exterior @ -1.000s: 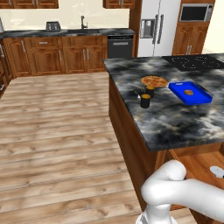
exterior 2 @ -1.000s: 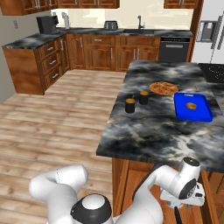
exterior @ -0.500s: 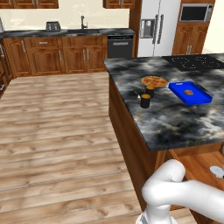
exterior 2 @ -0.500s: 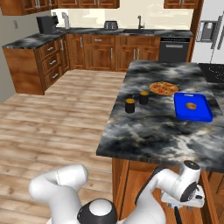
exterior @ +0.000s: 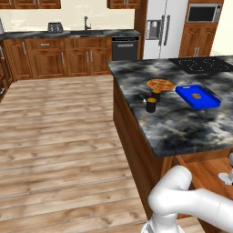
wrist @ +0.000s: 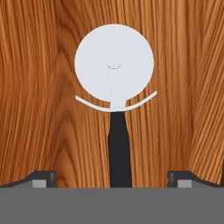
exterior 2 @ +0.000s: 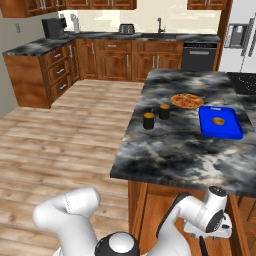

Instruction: Take the pizza cutter from the drawer on the right and place it on the dining counter for cutting.

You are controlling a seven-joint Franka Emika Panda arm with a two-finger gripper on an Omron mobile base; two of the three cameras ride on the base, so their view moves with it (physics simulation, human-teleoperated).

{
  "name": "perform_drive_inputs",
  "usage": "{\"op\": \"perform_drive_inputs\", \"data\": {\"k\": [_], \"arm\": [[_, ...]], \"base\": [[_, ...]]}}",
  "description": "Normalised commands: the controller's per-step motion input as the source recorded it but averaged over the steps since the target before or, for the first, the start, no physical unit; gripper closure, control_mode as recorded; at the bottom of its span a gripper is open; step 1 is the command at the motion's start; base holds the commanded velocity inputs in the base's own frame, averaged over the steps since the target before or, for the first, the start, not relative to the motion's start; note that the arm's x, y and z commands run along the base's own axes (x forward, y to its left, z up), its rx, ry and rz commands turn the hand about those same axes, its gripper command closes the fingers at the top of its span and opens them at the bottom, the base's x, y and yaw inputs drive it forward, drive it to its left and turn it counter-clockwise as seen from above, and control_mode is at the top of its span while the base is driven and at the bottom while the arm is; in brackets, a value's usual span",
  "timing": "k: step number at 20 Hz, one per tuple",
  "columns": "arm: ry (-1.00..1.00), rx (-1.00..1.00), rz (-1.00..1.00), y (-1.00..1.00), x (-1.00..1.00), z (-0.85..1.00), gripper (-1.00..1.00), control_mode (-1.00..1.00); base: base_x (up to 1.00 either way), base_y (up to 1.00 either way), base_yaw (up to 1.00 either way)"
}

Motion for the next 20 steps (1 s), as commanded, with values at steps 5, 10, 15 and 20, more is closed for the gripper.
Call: {"op": "perform_drive_inputs", "data": {"k": [5, 10, 15, 20], "arm": [[0.0, 0.0, 0.0, -0.04, 0.08, -0.16, -1.0, -1.0], [0.0, 0.0, 0.0, -0.01, 0.02, -0.14, -1.0, -1.0], [0.0, 0.0, 0.0, 0.0, 0.0, -0.17, -1.0, -1.0], [0.0, 0.0, 0.0, 0.0, 0.0, -0.23, -1.0, -1.0]], "base": [[0.0, 0.0, 0.0], [0.0, 0.0, 0.0], [0.0, 0.0, 0.0], [0.0, 0.0, 0.0]]}}
